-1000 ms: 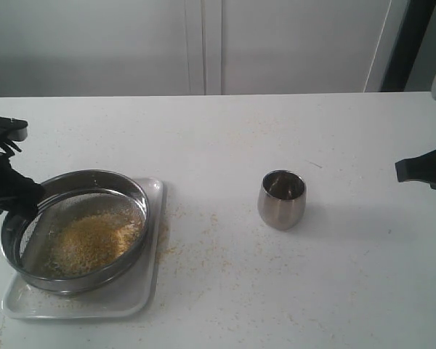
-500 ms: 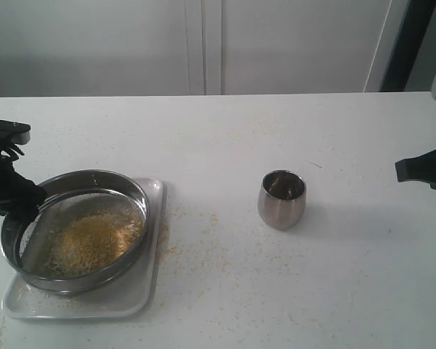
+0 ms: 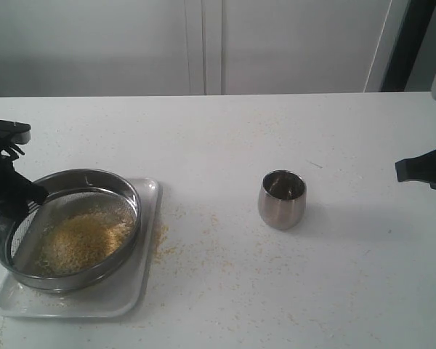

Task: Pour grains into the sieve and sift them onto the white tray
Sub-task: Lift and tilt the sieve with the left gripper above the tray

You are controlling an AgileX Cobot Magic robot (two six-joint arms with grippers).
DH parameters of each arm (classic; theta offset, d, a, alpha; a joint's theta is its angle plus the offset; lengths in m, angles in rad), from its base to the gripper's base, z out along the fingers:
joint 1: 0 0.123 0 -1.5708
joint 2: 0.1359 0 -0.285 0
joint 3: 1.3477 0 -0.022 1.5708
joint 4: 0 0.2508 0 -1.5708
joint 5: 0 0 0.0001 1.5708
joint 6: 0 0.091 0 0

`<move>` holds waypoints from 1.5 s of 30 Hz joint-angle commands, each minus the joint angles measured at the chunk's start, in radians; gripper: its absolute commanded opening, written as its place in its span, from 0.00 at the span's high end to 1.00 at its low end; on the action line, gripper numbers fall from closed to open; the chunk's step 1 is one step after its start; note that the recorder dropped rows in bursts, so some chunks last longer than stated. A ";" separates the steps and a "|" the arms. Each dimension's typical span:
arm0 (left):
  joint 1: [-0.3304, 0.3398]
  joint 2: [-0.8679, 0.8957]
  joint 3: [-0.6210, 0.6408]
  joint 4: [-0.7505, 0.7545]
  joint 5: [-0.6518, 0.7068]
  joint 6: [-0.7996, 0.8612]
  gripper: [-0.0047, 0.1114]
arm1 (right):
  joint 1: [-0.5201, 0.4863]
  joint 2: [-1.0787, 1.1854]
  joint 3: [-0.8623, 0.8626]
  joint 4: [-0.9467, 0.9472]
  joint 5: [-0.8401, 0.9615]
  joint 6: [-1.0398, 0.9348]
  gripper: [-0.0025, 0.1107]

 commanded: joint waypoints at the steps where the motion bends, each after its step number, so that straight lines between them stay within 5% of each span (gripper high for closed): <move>1: 0.002 0.001 -0.001 -0.018 0.041 -0.006 0.96 | -0.004 -0.007 -0.005 0.000 -0.016 -0.007 0.98; 22: 0.002 -0.097 -0.001 -0.226 0.161 -0.002 0.96 | -0.004 -0.007 -0.005 0.000 -0.016 -0.007 0.98; 28: 0.062 -0.132 -0.001 -0.294 0.202 0.098 0.96 | -0.004 -0.007 -0.005 0.000 -0.016 -0.007 0.98; 35: 0.050 -0.134 -0.001 -0.297 0.215 0.121 0.96 | -0.004 -0.007 -0.005 0.000 -0.014 -0.007 0.98; 38: 0.095 -0.132 -0.001 -0.295 0.185 0.038 0.96 | -0.004 -0.007 -0.005 0.000 -0.014 -0.007 0.98; 42: 0.058 -0.132 -0.001 -0.273 0.214 0.157 0.96 | -0.004 -0.007 -0.005 0.000 -0.014 -0.007 0.98; 45: 0.084 -0.132 -0.001 -0.282 0.153 0.011 0.96 | -0.004 -0.007 -0.005 0.000 -0.016 -0.007 0.98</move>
